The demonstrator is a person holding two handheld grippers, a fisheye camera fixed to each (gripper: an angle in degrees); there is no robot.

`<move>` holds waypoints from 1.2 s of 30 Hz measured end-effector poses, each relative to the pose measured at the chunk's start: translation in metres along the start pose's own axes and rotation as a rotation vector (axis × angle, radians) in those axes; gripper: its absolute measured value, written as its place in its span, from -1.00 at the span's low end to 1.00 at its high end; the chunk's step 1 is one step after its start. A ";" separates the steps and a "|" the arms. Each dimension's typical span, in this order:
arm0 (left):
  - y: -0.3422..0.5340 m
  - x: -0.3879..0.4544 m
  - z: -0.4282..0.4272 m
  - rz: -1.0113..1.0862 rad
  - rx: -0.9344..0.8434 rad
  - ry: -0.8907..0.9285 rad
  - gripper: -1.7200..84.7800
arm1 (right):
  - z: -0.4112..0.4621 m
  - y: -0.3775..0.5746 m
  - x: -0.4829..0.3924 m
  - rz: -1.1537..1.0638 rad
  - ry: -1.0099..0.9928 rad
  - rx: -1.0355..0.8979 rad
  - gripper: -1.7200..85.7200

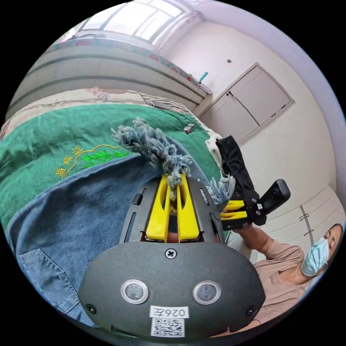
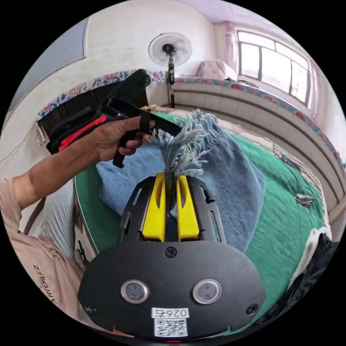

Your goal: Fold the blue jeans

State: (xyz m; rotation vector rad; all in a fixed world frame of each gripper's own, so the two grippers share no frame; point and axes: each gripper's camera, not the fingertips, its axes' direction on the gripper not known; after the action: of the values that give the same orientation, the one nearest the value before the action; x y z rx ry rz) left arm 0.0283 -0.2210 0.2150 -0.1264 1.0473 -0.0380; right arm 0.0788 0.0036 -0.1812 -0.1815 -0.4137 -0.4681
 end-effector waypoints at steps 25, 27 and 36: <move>0.018 0.089 0.080 0.112 0.079 -0.249 -0.98 | -0.007 -0.012 0.094 0.296 -0.020 -0.210 -0.99; 0.005 0.122 0.098 0.205 0.096 -0.137 -0.98 | -0.034 0.002 0.120 0.428 -0.024 -0.076 -0.98; -0.023 0.116 0.235 -0.008 -0.205 -0.185 -0.98 | -0.032 0.047 0.157 0.537 -0.120 -0.208 -0.98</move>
State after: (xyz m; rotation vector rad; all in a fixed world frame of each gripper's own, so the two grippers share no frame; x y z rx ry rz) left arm 0.2907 -0.2346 0.2337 -0.3142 0.8641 0.0727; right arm 0.2395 -0.0266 -0.1467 -0.5083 -0.4140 0.0305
